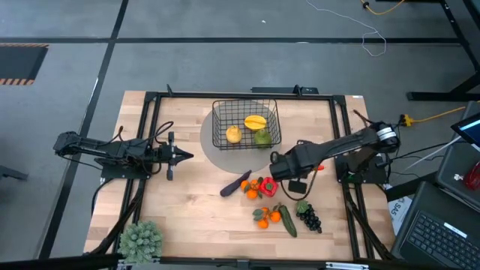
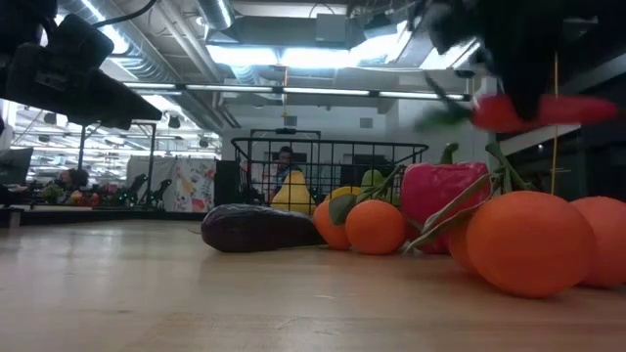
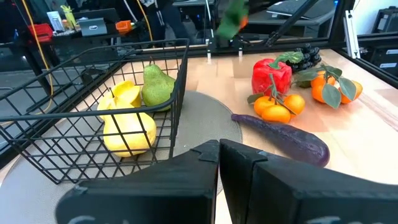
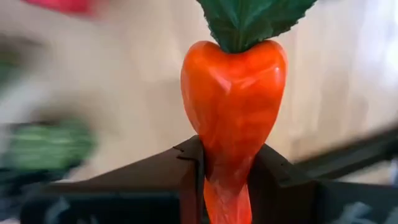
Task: Build produce basket
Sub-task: Put the orange carrot into the black wire basket
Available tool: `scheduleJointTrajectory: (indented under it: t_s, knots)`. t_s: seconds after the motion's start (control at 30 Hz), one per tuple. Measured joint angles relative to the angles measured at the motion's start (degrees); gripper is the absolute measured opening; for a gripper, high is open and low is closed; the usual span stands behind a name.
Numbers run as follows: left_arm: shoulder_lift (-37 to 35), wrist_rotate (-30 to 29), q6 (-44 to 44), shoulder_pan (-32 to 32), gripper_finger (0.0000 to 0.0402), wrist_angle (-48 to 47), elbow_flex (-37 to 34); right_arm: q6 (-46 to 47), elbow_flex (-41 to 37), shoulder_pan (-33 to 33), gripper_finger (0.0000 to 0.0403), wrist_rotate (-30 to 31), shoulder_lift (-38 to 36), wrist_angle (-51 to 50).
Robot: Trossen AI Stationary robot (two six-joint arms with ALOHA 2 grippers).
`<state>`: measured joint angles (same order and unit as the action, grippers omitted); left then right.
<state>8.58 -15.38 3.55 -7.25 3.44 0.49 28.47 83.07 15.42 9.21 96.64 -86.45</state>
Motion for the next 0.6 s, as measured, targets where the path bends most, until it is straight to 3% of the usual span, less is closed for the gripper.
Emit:
scheduleJointTrajectory:
  t_s: [0.1,0.27,0.43,0.6]
  knots:
    - [0.0,0.0,0.0,0.0,0.0004,0.0,0.0,-2.6,6.7,0.4,0.0061,2.5,0.0,4.0]
    - [0.0,0.0,0.0,0.0,0.0004,0.0,0.0,-12.5,13.3,-1.0,0.0061,16.0,-0.1,18.9]
    - [0.0,0.0,0.0,0.0,0.0004,0.0,0.0,-27.2,13.7,-6.5,0.0061,13.5,-0.1,36.3]
    - [0.0,0.0,0.0,0.0,0.0004,0.0,0.0,-32.0,13.8,-13.9,0.0061,8.9,0.3,42.2]
